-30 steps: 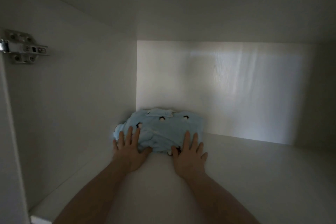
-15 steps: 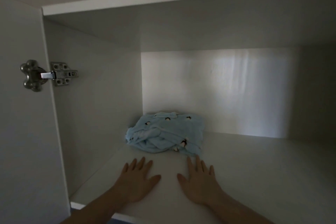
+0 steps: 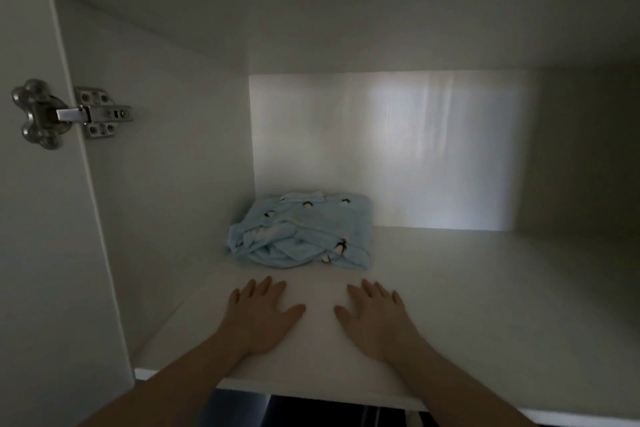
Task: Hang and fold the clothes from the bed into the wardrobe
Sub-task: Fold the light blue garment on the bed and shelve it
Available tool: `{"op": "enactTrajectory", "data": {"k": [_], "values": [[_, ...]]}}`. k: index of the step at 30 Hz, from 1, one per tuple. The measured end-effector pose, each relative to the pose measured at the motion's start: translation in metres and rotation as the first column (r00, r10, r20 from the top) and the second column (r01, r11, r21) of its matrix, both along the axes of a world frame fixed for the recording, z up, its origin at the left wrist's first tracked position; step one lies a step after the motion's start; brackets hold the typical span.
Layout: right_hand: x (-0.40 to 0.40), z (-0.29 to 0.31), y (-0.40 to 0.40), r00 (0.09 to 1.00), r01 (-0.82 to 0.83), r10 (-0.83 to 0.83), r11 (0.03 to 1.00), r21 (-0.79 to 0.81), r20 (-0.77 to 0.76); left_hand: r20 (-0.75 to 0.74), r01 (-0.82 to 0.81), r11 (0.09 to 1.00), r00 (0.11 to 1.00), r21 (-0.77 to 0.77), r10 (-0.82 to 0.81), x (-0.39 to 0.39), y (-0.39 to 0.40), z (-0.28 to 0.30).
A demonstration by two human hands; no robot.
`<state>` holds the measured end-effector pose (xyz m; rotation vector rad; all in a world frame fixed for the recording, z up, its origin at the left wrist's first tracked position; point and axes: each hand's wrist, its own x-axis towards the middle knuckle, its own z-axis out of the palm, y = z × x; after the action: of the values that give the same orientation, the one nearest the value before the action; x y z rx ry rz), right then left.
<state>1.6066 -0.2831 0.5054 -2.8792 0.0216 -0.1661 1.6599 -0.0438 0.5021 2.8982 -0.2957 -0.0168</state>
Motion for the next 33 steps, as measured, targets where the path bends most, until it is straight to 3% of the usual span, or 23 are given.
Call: {"op": "enactTrajectory", "data": {"k": [7, 16, 20, 24, 27, 30, 33], "values": [[-0.033, -0.005, 0.019, 0.991, 0.116, -0.115, 0.993, -0.02, 0.062, 0.008, 0.004, 1.0, 1.0, 0.002, -0.004, 0.021, -0.006, 0.0], [-0.118, -0.009, 0.045, 0.992, 0.115, -0.112, 0.992, -0.045, 0.065, -0.008, 0.047, 0.999, 0.999, -0.021, -0.047, 0.005, 0.0, 0.008], [-0.19, -0.011, 0.036, 0.998, 0.064, -0.064, 0.998, -0.004, 0.015, -0.014, 0.072, 0.997, 0.997, 0.0, -0.072, -0.018, -0.004, 0.002], [-0.278, -0.002, 0.024, 0.985, 0.166, -0.173, 0.968, 0.188, 0.017, -0.042, 0.227, 0.974, 0.973, -0.007, -0.227, -0.082, -0.039, 0.008], [-0.361, 0.005, 0.013, 0.958, 0.258, -0.279, 0.941, 0.22, 0.069, 0.033, 0.47, 0.849, 0.879, -0.241, -0.477, -0.166, -0.08, 0.013], [-0.459, 0.014, 0.005, 0.896, 0.38, -0.428, 0.878, 0.29, 0.122, 0.066, 0.608, 0.573, 0.715, -0.55, -0.696, -0.27, -0.116, 0.012], [-0.573, 0.013, 0.009, 0.79, 0.523, -0.589, 0.791, 0.317, 0.168, 0.063, 0.699, 0.36, 0.5, -0.619, -0.864, -0.38, -0.144, 0.007]]}}
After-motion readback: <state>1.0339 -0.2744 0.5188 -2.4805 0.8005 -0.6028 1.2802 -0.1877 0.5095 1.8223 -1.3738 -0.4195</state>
